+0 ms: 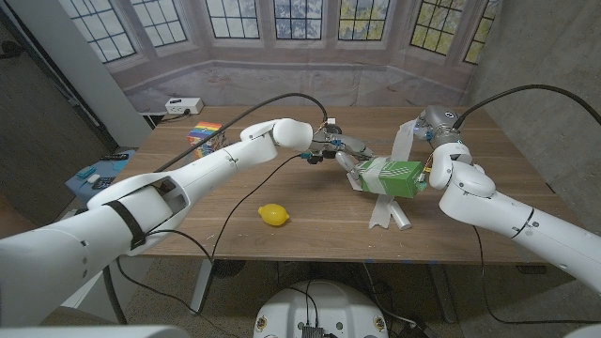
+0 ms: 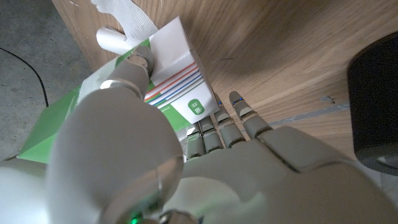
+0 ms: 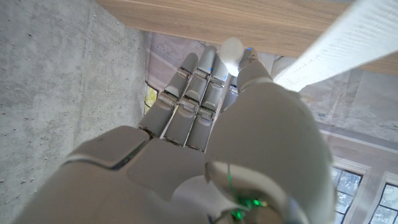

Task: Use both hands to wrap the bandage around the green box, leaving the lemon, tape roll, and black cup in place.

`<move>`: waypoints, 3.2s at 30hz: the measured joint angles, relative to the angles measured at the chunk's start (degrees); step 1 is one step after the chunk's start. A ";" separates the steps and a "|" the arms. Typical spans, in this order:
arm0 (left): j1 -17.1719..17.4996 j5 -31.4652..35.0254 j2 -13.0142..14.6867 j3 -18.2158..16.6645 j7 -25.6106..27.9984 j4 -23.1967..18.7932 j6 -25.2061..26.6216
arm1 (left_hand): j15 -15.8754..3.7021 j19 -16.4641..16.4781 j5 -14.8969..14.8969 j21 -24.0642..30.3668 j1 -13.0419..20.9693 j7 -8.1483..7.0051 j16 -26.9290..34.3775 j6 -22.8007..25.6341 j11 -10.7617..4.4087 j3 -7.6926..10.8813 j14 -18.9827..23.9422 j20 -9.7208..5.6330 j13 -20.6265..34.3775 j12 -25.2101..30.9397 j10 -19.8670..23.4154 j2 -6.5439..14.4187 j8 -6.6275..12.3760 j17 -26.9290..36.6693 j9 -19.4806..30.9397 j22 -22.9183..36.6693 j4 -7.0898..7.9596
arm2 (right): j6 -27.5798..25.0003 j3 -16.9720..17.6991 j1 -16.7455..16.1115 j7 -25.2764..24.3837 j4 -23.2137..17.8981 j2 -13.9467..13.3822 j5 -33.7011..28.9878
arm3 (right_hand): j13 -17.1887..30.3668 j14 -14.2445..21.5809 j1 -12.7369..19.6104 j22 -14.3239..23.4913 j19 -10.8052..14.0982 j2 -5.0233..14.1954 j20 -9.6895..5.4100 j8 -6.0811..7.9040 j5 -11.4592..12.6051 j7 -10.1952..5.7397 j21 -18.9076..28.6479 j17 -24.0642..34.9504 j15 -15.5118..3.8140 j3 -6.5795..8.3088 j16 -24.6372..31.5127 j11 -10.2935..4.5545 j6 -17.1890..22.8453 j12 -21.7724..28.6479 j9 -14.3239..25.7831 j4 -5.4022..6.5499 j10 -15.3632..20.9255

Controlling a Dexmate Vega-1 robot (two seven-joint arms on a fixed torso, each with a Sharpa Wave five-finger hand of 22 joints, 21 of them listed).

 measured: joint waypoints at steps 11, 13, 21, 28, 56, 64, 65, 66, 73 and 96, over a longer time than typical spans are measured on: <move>-0.78 -0.04 -1.11 0.44 -0.15 2.09 -1.18 | 0.00 0.00 -0.01 0.00 0.00 0.00 0.00 0.00 0.00 0.00 0.00 0.00 0.00 -0.02 0.00 0.00 0.00 0.00 0.01 0.00 0.00 | 0.14 0.39 0.34 1.35 -0.89 -0.16 -1.47 | 0.20 0.00 0.44 0.00 0.00 0.44 0.00 -0.09 -0.06 0.02 0.00 -0.01 0.00 -0.08 -0.01 0.00 -0.02 -0.26 -0.04 0.08 0.00; -0.99 -0.05 -1.47 0.58 -0.17 2.69 -1.53 | 0.00 0.00 -0.01 0.00 0.00 0.00 0.00 0.00 0.00 0.00 0.00 0.00 0.00 0.00 0.00 0.00 0.00 0.00 0.00 0.00 0.00 | 0.17 0.56 0.34 1.62 -1.19 -0.18 -1.75 | 0.24 0.00 0.44 0.00 0.00 0.44 0.00 -0.09 -0.06 0.02 0.00 -0.02 0.00 -0.08 -0.01 0.00 -0.02 -0.24 -0.05 0.08 0.00; -1.70 -0.13 -2.61 0.99 -0.19 4.81 -2.48 | 0.00 0.00 -0.02 0.00 0.00 0.00 0.00 0.00 0.00 0.00 0.00 0.00 0.00 0.25 0.00 0.00 0.00 0.00 0.01 0.00 0.00 | 0.00 0.92 0.28 2.58 -2.58 -0.34 -2.78 | 0.24 -0.01 0.44 0.00 0.00 0.44 0.00 -0.10 -0.10 0.03 0.00 -0.02 0.00 -0.08 -0.01 0.00 -0.03 0.02 0.00 0.08 0.00; -2.45 -0.37 -3.87 1.42 -0.10 7.29 -3.72 | 0.00 0.00 -0.06 0.00 0.00 0.00 0.00 0.00 0.00 0.00 0.00 0.00 0.00 0.25 0.00 0.00 0.00 0.00 0.01 0.00 0.00 | -0.82 1.04 0.25 3.46 -4.22 -0.45 -3.86 | 0.23 0.00 0.44 0.00 0.00 0.44 0.00 -0.10 0.00 0.11 0.00 0.26 0.01 -0.08 -0.41 0.19 -0.11 0.02 0.01 0.08 0.19; -5.07 -0.78 -7.19 2.74 0.33 14.94 -7.17 | -0.21 0.00 -0.23 0.00 0.00 0.00 0.00 0.00 0.00 0.00 0.21 0.00 0.00 0.06 0.00 0.00 -0.01 0.00 0.01 0.00 0.00 | -4.21 -0.04 0.32 6.62 -10.67 -0.45 -8.11 | 0.52 0.08 0.44 0.00 0.00 0.44 0.00 -0.10 -0.05 0.17 0.00 0.53 0.09 -0.16 -0.63 0.19 -0.17 -0.22 -0.04 0.15 0.19; -5.65 -0.80 -7.72 2.93 0.51 16.47 -7.89 | -0.21 0.01 -0.24 0.00 0.00 0.00 0.00 0.00 0.00 0.00 0.21 0.00 0.00 0.23 0.00 0.00 -0.01 0.00 0.01 0.00 0.00 | -4.62 -0.32 0.25 7.13 -12.13 -0.32 -9.17 | 0.52 0.09 0.44 0.00 0.00 0.44 0.00 -0.10 -0.07 0.21 0.00 0.80 0.09 -0.16 -0.63 0.19 -0.21 -0.44 0.00 0.16 0.19; -5.74 -0.80 -7.77 2.96 0.54 16.73 -7.96 | -0.21 0.01 -0.24 0.00 0.00 0.00 0.00 0.00 0.00 0.00 0.21 0.00 0.00 0.23 0.00 0.00 -0.01 0.00 0.01 0.00 0.00 | -4.65 -0.33 0.20 7.17 -12.35 -0.31 -9.31 | 0.52 0.09 0.44 0.00 0.00 0.44 0.00 -0.10 -0.09 0.36 0.00 0.80 0.09 -0.16 -0.63 0.19 -0.07 -0.44 0.00 0.15 0.19; -5.86 -0.80 -7.87 3.00 0.59 17.01 -8.03 | -0.21 0.00 -0.24 0.00 0.00 0.00 0.00 0.00 0.00 0.00 0.21 0.00 0.00 0.23 0.00 0.00 -0.01 0.00 0.01 0.00 0.00 | -4.66 -0.33 0.13 7.21 -12.60 -0.29 -9.45 | 0.51 0.09 0.44 0.00 0.00 0.44 0.00 -0.10 -0.09 0.42 0.00 0.80 0.09 -0.16 -0.63 0.19 0.00 -0.45 0.00 0.16 0.19; -6.37 -0.77 -8.38 3.24 0.80 18.28 -8.48 | -0.21 0.00 -0.24 0.00 0.00 0.00 0.00 0.00 0.00 0.00 0.21 0.00 0.00 0.21 0.00 0.00 -0.01 0.00 0.01 0.00 0.00 | -4.88 -0.33 -0.49 7.37 -14.06 -0.27 -10.44 | 0.47 0.09 0.44 0.00 0.00 0.44 0.00 -0.10 -0.11 0.42 0.00 0.79 0.09 -0.39 -0.63 0.19 0.00 -0.30 0.00 0.08 0.19; -7.59 -0.27 -9.66 3.75 2.08 21.58 -9.71 | -0.20 0.00 -0.21 0.00 0.00 0.00 0.00 0.00 0.00 0.00 0.20 0.00 0.00 0.25 0.00 0.00 -0.01 0.00 0.01 0.00 0.00 | -7.82 -0.08 -3.20 8.63 -20.17 -0.55 -13.69 | 0.54 0.09 0.44 0.00 0.00 0.44 0.00 -0.10 -0.03 0.42 0.00 1.05 0.09 -0.39 -0.88 0.19 -0.01 -0.21 -0.03 0.08 0.19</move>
